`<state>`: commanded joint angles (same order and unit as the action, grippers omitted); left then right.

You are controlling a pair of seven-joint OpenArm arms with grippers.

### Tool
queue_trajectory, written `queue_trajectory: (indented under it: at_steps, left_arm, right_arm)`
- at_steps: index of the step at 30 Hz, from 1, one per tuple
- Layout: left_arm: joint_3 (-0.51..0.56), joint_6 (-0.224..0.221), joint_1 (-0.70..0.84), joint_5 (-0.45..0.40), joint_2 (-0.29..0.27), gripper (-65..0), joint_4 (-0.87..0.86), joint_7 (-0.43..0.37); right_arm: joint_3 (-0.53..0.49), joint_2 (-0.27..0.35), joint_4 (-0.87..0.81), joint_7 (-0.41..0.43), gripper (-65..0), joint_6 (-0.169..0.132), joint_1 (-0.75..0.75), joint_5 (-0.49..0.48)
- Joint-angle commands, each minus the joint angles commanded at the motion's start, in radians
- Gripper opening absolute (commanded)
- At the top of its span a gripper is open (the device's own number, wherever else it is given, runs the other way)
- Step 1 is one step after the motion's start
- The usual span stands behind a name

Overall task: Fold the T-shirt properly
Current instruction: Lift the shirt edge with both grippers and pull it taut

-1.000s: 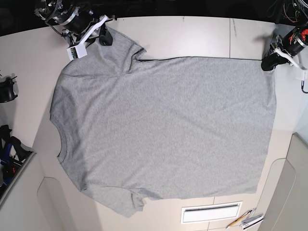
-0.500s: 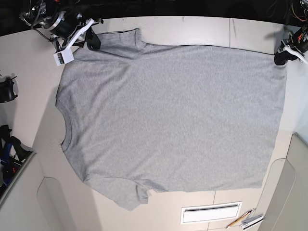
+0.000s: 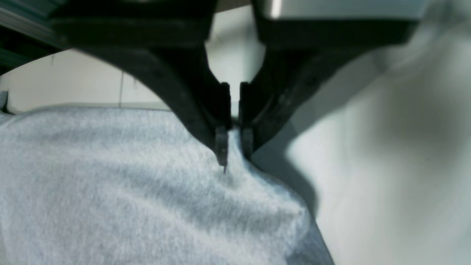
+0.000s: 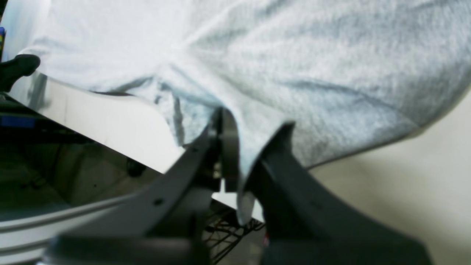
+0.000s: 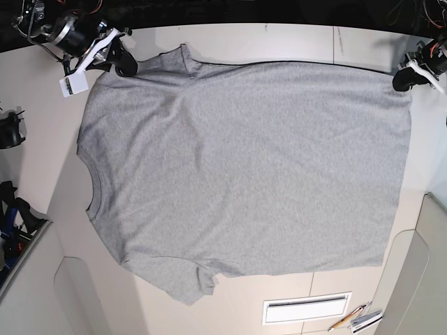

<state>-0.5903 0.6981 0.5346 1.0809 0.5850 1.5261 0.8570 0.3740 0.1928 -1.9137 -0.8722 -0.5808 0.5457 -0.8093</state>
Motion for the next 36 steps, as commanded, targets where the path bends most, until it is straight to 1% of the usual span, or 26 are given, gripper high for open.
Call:
queue_trajectory:
  at_steps: [3,6,8,11,13,16,18,20,23,25,28,30,32,35,36]
  left_arm:
    - [-0.056,0.0,-0.009,0.001,0.0,-65.0,0.01,-0.001]
    - [-0.109,0.0,-0.023,0.008,0.001,-65.0,0.01,0.0]
    - [-0.115,0.0,-0.022,0.024,0.003,-65.0,0.01,0.0]
    - [-0.115,0.0,-0.023,0.023,0.003,-65.0,0.01,-0.002]
    - [-0.115,0.0,-0.022,0.016,0.003,-65.0,0.01,-0.028]
    - [-0.115,0.0,-0.045,-0.056,0.003,-65.0,0.01,-0.076]
    - [-0.101,0.0,-0.08,-0.085,0.003,-65.0,0.01,-0.077]
    - [-0.06,0.0,-0.109,-0.122,0.003,-65.0,0.01,-0.084]
    - [0.014,0.0,-0.137,-0.246,0.003,-65.0,0.01,-0.159]
    - [0.051,0.0,-0.154,-0.293,0.002,-65.0,0.01,-0.208]
    - [0.063,0.0,-0.213,-0.322,0.003,-65.0,0.01,-0.211]
    - [0.063,0.0,-0.244,-0.325,0.006,-65.0,0.01,-0.211]
    - [0.066,0.0,-0.258,-0.346,0.006,-65.0,0.01,-0.213]
    - [0.079,0.0,-0.283,-0.389,0.005,-65.0,0.006,-0.255]
    - [0.089,0.0,-0.298,-0.407,0.006,-65.0,0.004,-0.256]
  right_arm:
    - [0.0,0.0,-0.077,0.005,-65.0,0.0,-0.003,-0.001]
    - [0.0,-0.01,-0.167,0.008,-65.0,-0.001,-0.029,0.023]
    - [0.0,-0.019,-0.185,0.009,-65.0,-0.001,-0.057,0.024]
    - [0.0,-0.031,-0.183,0.008,-65.0,-0.001,-0.085,0.025]
    - [0.0,-0.033,-0.181,0.018,-65.0,-0.001,-0.095,0.04]
    - [0.0,-0.033,-0.161,0.029,-65.0,0.0,-0.11,0.051]
    - [0.0,-0.033,-0.14,0.032,-65.0,0.0,-0.125,0.055]
    - [0.0,-0.033,-0.112,0.035,-65.0,0.0,-0.153,0.055]
    - [0.0,-0.032,-0.041,0.034,-65.0,0.0,-0.203,0.073]
    - [-0.001,-0.033,0.015,0.035,-65.0,0.0,-0.234,0.072]
    - [-0.001,-0.033,0.071,0.034,-65.0,0.0,-0.291,0.073]
    - [-0.001,-0.033,0.086,0.034,-65.0,0.0,-0.318,0.072]
    - [-0.002,-0.033,0.1,0.035,-65.0,0.0,-0.336,0.072]
    - [-0.003,-0.033,0.157,0.035,-65.0,0.0,-0.383,0.072]
    - [-0.003,-0.033,0.182,0.035,-65.0,0.0,-0.401,0.072]
